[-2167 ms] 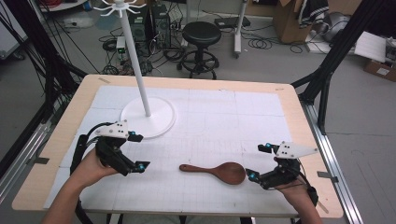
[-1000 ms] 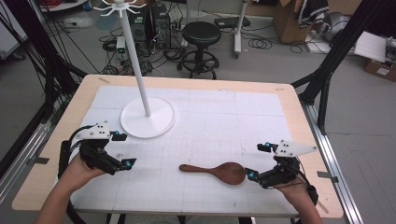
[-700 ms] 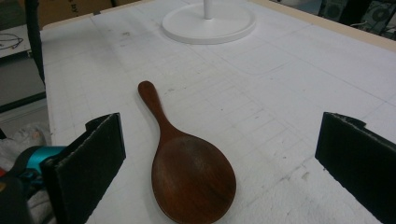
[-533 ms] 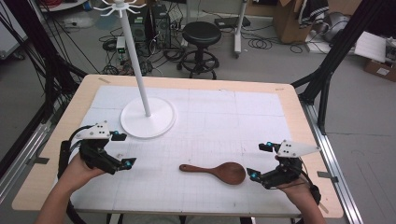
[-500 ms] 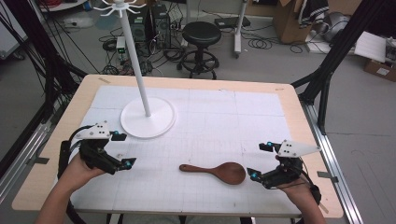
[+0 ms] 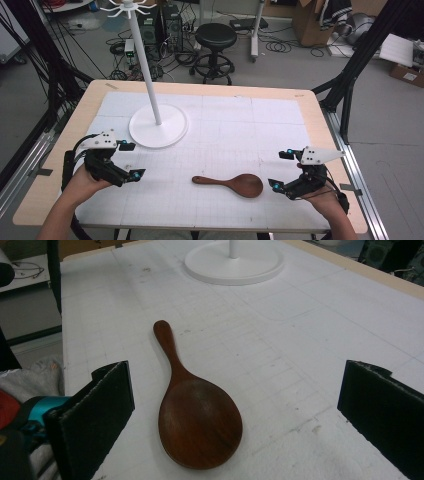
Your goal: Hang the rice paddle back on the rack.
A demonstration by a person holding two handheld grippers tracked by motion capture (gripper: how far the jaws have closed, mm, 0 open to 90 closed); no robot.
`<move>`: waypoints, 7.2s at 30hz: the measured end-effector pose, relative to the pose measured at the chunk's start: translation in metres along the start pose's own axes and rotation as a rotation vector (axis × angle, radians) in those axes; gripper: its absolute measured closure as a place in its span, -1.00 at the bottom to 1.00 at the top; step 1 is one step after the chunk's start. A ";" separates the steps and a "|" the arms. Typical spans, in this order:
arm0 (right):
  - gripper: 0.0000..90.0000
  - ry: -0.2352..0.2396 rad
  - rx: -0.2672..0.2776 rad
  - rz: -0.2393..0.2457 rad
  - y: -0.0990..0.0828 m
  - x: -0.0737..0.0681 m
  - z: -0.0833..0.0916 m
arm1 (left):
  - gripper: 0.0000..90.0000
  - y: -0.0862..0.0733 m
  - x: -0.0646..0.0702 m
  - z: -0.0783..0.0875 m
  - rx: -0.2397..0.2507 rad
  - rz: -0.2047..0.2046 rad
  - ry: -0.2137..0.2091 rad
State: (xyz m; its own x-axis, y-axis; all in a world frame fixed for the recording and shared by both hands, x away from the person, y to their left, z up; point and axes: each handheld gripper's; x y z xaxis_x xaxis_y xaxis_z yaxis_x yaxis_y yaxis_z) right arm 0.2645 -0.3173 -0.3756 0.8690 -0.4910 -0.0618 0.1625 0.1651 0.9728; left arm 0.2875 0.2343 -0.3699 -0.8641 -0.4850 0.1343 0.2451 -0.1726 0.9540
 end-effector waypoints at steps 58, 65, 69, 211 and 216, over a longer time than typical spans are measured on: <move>-0.99 0.139 -0.403 0.189 0.048 -0.018 -0.077 | -0.96 -0.003 0.005 -0.001 -0.001 -0.032 0.027; -0.99 0.150 -0.422 0.200 0.051 -0.022 -0.089 | -0.96 -0.007 0.006 0.001 0.006 -0.036 0.080; -0.99 0.150 -0.435 0.208 0.053 -0.024 -0.095 | -0.96 -0.009 0.004 0.003 0.011 -0.032 0.125; 0.75 0.270 -0.983 0.289 0.012 -0.060 -0.216 | -0.96 -0.020 0.002 -0.003 -0.036 -0.025 0.134; 0.75 0.273 -0.917 0.245 0.015 -0.054 -0.205 | -0.96 -0.020 0.002 -0.003 -0.039 -0.028 0.134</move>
State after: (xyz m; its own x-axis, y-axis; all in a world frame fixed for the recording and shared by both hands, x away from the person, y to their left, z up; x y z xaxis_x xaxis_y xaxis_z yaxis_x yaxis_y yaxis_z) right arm 0.3158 -0.1133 -0.4034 0.9863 -0.1592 -0.0430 0.1624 0.8915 0.4230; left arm 0.2824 0.2337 -0.3892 -0.8048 -0.5895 0.0684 0.2410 -0.2193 0.9454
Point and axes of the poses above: each handheld gripper's, and its own axes: z roughly backward along the jaws, y roughly out of its top, x roughly to its right, and after that the axes turned 15 degrees about x, right-handed
